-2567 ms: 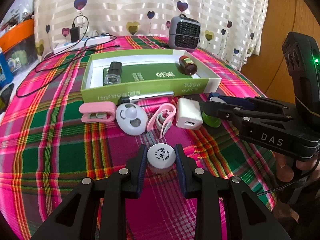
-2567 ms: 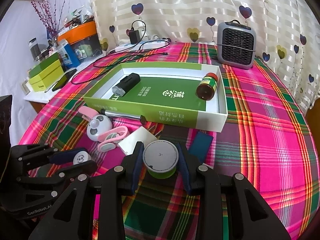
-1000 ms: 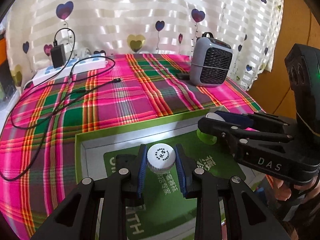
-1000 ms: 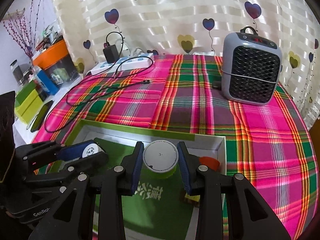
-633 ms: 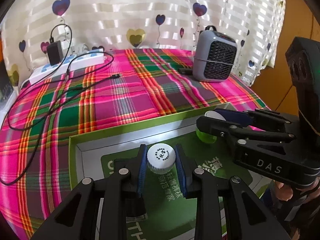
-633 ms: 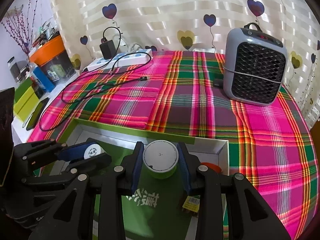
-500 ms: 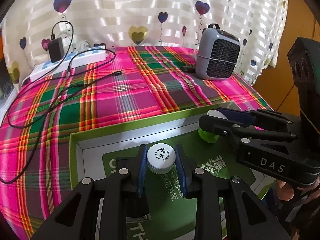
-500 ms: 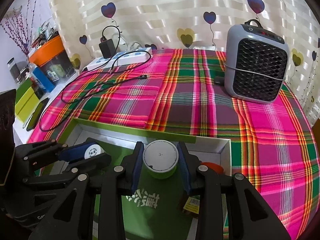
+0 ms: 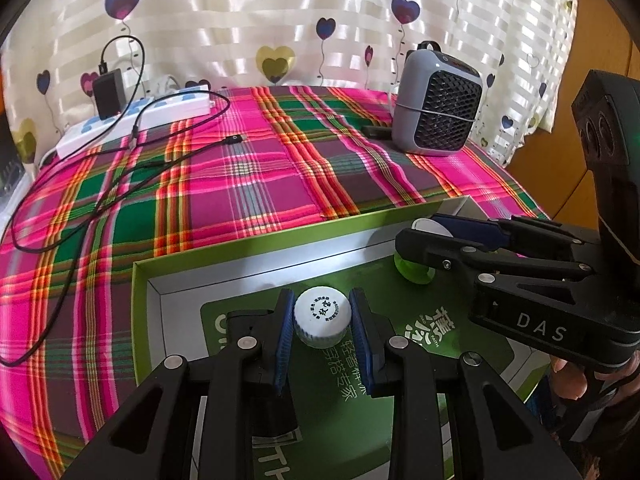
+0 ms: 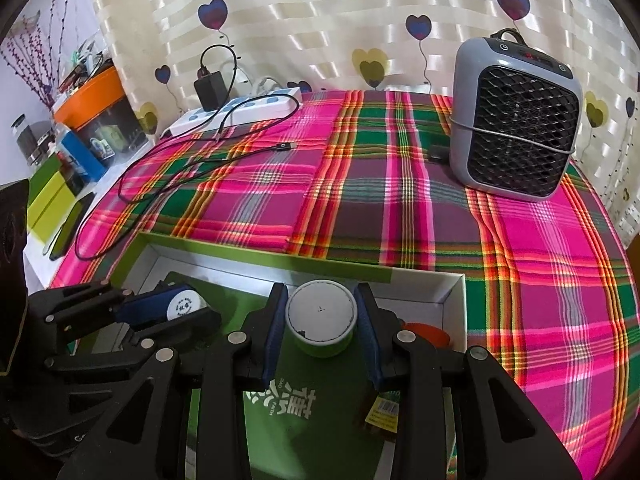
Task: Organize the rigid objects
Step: 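Carry the cap and container into the green box and open both tools, then withdraw both tools, moving the right tool toward the blue USB stick, then grasp the blue USB stick with the right tool while the left tool grasps the pink clip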
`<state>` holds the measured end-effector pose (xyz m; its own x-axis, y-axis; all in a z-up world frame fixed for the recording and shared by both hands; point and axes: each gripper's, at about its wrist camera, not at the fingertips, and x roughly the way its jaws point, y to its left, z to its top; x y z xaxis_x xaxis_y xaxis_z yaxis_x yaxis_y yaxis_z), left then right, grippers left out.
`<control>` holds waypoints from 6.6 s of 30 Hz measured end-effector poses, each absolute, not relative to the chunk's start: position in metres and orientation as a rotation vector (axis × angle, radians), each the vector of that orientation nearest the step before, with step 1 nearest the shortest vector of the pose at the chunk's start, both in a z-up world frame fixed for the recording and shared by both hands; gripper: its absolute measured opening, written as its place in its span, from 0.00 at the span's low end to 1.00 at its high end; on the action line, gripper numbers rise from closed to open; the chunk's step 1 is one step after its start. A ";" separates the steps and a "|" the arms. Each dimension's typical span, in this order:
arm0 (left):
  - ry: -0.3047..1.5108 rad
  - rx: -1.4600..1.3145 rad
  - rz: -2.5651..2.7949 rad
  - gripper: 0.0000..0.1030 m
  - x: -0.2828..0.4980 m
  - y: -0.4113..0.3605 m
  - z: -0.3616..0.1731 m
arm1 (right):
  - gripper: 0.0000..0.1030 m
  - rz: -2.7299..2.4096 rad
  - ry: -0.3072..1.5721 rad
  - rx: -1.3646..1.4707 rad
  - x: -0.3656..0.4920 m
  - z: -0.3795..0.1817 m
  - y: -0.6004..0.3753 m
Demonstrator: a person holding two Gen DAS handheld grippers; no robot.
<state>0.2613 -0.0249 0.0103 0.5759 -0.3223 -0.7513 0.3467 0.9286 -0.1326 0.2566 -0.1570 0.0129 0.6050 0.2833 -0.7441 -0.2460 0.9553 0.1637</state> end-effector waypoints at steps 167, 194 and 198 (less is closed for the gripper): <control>0.904 0.090 -0.296 0.37 0.135 0.028 0.000 | 0.45 -0.016 0.893 0.009 0.111 -0.007 -0.206; 0.899 0.040 -0.251 0.16 0.137 0.039 0.000 | 0.22 0.026 0.887 -0.006 0.110 -0.006 -0.200; 0.898 0.040 -0.251 0.16 0.137 0.038 0.000 | 0.22 0.028 0.886 -0.003 0.110 -0.006 -0.200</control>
